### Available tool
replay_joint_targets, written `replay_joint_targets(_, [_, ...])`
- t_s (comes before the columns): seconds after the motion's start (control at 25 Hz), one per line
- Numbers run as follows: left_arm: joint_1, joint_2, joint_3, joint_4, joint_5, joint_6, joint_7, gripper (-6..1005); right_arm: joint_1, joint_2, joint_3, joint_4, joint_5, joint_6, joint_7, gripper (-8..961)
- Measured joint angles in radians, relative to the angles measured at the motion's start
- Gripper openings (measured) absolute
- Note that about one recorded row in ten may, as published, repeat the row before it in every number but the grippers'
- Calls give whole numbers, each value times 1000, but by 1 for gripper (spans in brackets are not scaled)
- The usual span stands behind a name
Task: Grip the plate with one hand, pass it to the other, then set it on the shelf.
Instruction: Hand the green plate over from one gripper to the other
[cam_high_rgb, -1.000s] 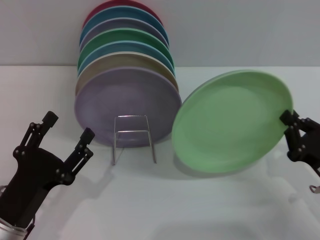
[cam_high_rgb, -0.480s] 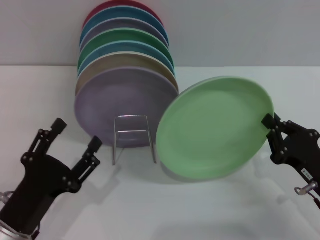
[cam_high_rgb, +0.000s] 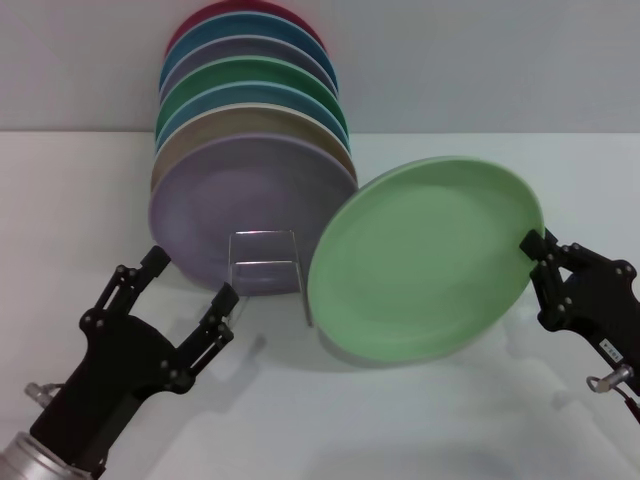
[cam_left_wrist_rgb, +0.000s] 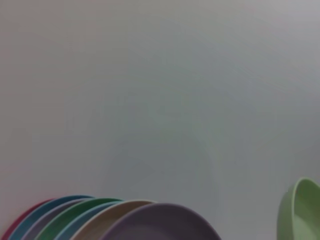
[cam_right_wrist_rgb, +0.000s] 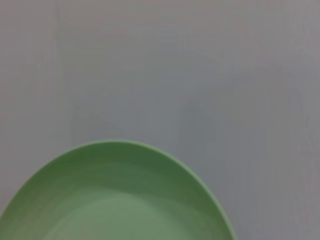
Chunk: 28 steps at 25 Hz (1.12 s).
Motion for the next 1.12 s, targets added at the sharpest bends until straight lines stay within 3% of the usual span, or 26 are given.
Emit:
replay_joint_targets(0.68, [-3, 0, 74, -16, -1, -32, 30, 834, 1, 0, 8, -2, 11, 5, -11, 21])
replay_joint_targets(1.12, [-1, 0, 75, -42, -4, -72, 57, 834, -60, 6, 42, -4, 65, -24, -68, 20])
